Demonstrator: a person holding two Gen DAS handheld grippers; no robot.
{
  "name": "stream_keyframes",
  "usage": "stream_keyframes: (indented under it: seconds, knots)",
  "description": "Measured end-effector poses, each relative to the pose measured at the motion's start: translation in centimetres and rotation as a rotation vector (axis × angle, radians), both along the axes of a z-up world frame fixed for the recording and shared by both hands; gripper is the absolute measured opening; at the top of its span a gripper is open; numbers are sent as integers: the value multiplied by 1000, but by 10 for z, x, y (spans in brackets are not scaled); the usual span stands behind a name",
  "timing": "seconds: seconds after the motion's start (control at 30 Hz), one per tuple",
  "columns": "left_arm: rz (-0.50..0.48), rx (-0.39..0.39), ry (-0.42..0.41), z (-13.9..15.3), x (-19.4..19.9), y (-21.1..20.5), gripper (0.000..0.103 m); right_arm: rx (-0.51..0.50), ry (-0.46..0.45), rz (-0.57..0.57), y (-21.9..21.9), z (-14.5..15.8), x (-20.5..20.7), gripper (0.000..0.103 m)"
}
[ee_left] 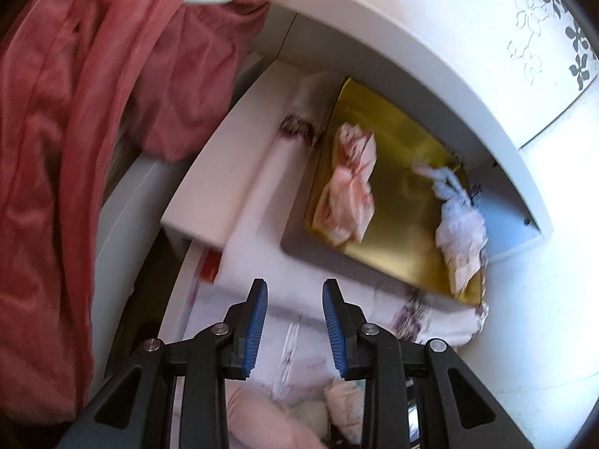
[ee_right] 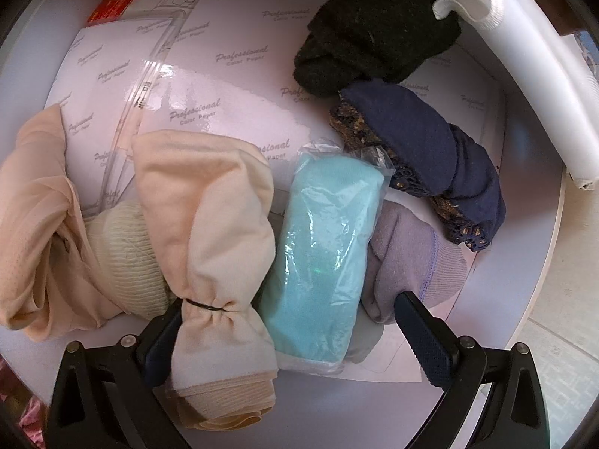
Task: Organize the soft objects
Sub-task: 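Move the left gripper back down into the drawer toward the beige tights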
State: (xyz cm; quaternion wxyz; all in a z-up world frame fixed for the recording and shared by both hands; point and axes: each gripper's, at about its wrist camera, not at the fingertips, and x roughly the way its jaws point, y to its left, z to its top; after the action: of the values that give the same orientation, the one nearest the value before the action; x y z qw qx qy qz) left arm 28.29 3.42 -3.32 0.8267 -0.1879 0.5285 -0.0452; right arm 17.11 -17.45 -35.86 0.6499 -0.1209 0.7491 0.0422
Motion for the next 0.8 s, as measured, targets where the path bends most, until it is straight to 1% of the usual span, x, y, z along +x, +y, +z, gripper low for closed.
stream_keyframes:
  seconds: [0.17, 0.33, 0.5, 0.67, 0.8]
  knots:
    - [-8, 14, 59, -18, -20, 0, 30, -2, -1, 0, -1, 0, 0, 103]
    - [0, -6, 132, -36, -36, 3, 30, -4, -2, 0, -1, -1, 0, 103]
    - [-4, 1, 178, -47, -49, 3, 30, -7, -3, -1, -2, -2, 2, 103]
    - [-17, -2, 218, -57, -58, 2, 33, -7, -4, -3, -1, -2, 1, 103]
    - [-36, -12, 282, -70, -63, -3, 37, -7, -8, -7, -2, -5, 2, 103]
